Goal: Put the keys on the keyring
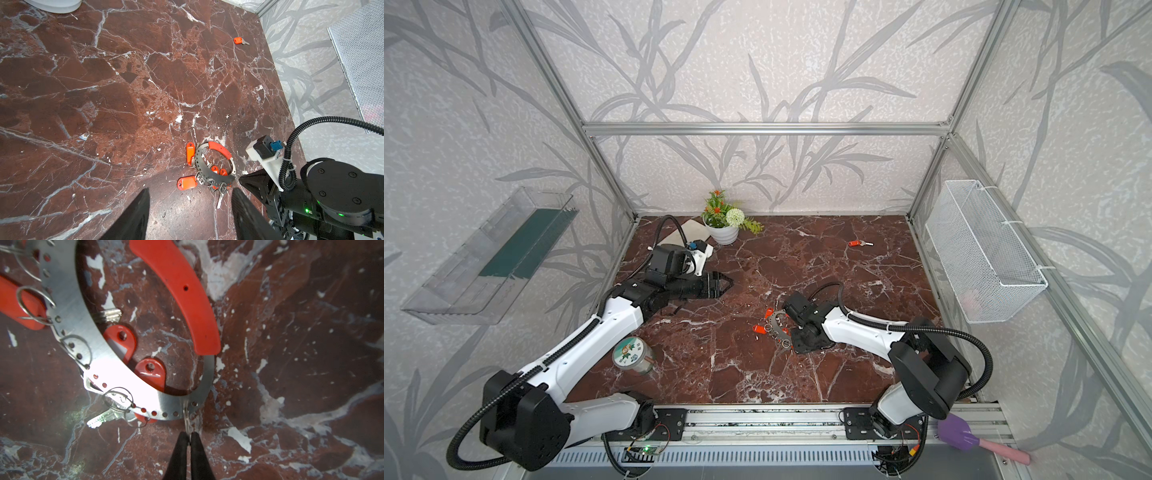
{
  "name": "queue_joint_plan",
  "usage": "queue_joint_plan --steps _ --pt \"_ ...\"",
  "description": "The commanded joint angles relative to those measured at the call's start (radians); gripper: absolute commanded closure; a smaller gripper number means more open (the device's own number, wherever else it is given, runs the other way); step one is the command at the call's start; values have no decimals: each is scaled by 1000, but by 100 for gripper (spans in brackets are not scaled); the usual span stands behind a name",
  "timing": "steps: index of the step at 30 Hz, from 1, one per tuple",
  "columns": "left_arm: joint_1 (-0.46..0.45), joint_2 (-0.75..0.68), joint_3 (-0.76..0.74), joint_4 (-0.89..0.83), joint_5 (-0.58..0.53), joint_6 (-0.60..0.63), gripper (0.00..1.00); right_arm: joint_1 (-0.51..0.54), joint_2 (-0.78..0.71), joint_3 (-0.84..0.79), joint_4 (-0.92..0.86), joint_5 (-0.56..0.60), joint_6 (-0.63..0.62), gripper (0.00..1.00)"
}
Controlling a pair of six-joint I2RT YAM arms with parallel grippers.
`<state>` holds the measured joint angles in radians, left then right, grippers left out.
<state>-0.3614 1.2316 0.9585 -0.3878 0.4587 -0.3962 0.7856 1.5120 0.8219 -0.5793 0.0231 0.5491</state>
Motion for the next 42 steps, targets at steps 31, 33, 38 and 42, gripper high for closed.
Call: queue_joint_plan --steps 31,33,38,42 --pt "-9 -50 113 -34 23 16 37 15 -392 92 -91 99 -243 91" --pt "-9 -50 108 -33 19 14 36 15 -369 63 -83 73 -213 85" --pt "-8 -59 97 -40 14 17 36 20 -328 -52 10 37 -160 76" --pt "-10 -61 87 -48 9 19 36 26 -270 -94 59 47 -142 72"
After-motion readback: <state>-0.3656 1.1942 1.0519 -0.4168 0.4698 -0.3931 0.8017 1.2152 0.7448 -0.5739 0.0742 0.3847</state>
